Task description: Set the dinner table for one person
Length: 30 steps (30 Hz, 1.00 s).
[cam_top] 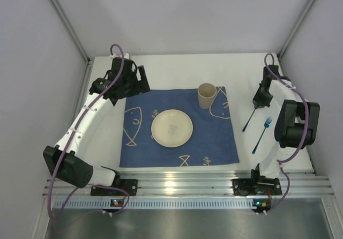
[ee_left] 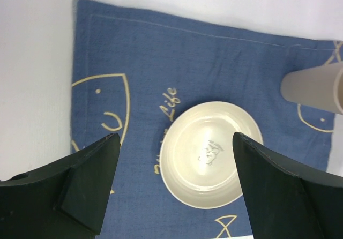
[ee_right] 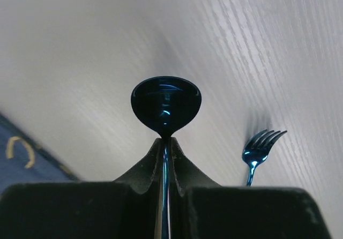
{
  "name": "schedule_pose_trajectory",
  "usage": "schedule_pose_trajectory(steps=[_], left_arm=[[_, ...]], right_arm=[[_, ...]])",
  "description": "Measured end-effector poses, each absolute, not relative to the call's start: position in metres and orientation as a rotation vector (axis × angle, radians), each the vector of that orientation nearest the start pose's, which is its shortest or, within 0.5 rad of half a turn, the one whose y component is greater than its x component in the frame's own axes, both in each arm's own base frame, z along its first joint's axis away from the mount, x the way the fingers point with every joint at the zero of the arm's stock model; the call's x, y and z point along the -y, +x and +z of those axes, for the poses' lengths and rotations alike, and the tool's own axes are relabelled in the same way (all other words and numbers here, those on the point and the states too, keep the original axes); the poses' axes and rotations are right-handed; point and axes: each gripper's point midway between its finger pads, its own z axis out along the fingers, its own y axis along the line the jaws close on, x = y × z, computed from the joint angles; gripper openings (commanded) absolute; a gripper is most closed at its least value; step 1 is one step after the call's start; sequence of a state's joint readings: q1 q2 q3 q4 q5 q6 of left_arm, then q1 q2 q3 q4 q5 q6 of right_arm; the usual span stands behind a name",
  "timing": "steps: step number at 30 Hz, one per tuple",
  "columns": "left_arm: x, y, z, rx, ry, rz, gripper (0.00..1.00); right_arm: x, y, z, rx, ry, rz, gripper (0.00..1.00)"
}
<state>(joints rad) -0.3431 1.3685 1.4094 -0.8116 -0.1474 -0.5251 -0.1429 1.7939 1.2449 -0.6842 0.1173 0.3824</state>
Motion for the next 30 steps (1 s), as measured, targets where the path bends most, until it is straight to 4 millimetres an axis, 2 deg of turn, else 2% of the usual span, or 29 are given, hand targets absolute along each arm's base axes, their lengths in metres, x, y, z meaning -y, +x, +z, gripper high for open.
schedule_pose_trajectory(steps=[4,7,10,13,16,21,24,30], left_arm=[[0.15,0.359,0.268,-2.285,-0.173,-0.363,0.91],[0.185,0.369,0.285,-2.254,-0.06,-0.451,0.91],[0.229,0.377,0.298,-2.23,0.074,-0.569,0.89],[0.271,0.383,0.306,-2.205,0.184,-0.691,0.89],[0.31,0.384,0.308,-2.185,0.297,-0.8,0.89],[0.359,0.374,0.302,-2.172,0.448,-0.93,0.89],[0.381,0.361,0.298,-2.164,0.522,-1.011,0.89],[0.41,0.345,0.3,-2.134,0.598,-1.126,0.87]], right_arm=[[0.036,0.402,0.105,-2.583,0.663,-0.037,0.0],[0.01,0.43,0.162,-2.475,0.572,0.039,0.0],[-0.023,0.438,0.211,-2.397,0.492,0.135,0.0],[-0.052,0.431,0.241,-2.37,0.433,0.23,0.0],[-0.083,0.418,0.262,-2.36,0.374,0.349,0.0],[-0.126,0.397,0.283,-2.362,0.298,0.542,0.0],[-0.141,0.389,0.292,-2.362,0.277,0.627,0.0],[-0.152,0.381,0.304,-2.348,0.252,0.709,0.0]])
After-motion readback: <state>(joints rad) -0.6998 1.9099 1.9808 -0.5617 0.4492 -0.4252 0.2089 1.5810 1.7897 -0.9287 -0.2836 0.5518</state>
